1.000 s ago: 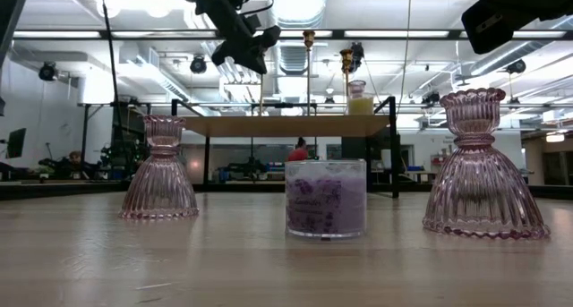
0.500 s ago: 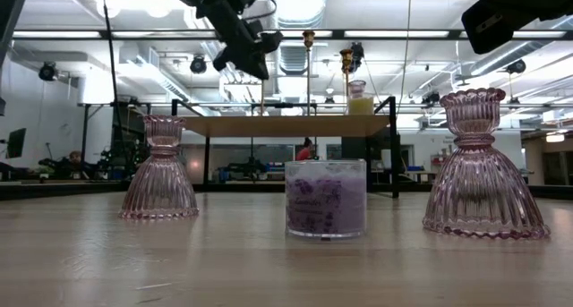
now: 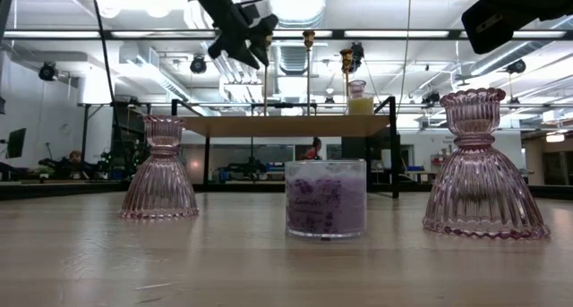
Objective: Pick & Place candle stick holders
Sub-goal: Put the left purple candle holder on the shelf aligned with the other purple candle holder
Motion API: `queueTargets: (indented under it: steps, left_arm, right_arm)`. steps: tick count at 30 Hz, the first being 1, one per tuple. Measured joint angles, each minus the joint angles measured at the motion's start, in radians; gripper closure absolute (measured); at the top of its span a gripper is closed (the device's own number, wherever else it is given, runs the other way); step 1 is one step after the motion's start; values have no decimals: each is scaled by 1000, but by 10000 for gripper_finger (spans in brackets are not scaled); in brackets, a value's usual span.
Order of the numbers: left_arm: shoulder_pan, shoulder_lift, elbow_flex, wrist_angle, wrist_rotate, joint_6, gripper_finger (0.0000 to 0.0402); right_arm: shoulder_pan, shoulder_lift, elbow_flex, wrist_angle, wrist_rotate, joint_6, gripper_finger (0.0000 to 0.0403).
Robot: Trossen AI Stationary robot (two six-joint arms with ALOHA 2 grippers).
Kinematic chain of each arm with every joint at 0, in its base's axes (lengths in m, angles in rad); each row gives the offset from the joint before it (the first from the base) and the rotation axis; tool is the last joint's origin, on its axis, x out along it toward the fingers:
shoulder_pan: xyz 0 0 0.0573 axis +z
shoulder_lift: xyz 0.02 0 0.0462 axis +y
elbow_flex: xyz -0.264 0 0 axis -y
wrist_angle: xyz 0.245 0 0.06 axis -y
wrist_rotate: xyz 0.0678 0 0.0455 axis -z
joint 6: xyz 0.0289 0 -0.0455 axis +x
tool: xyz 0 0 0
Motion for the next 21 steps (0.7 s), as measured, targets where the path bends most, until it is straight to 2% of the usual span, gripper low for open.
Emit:
queueTargets:
  steps: [5,11,16,21]
  left_arm:
    - [-8,-28,0,-129,-1,14,236]
    - [-65,-77,-29,-233,-13,36,230]
    - [-154,-158,-137,-232,-9,32,229]
    - [-274,-276,-298,-193,-12,-50,229]
  right_arm:
    - [0,0,0,0,0,0,394]
    - [0,0,0,0,0,0,394]
    - [0,0,0,0,0,0,394]
    - [0,0,0,0,0,0,394]
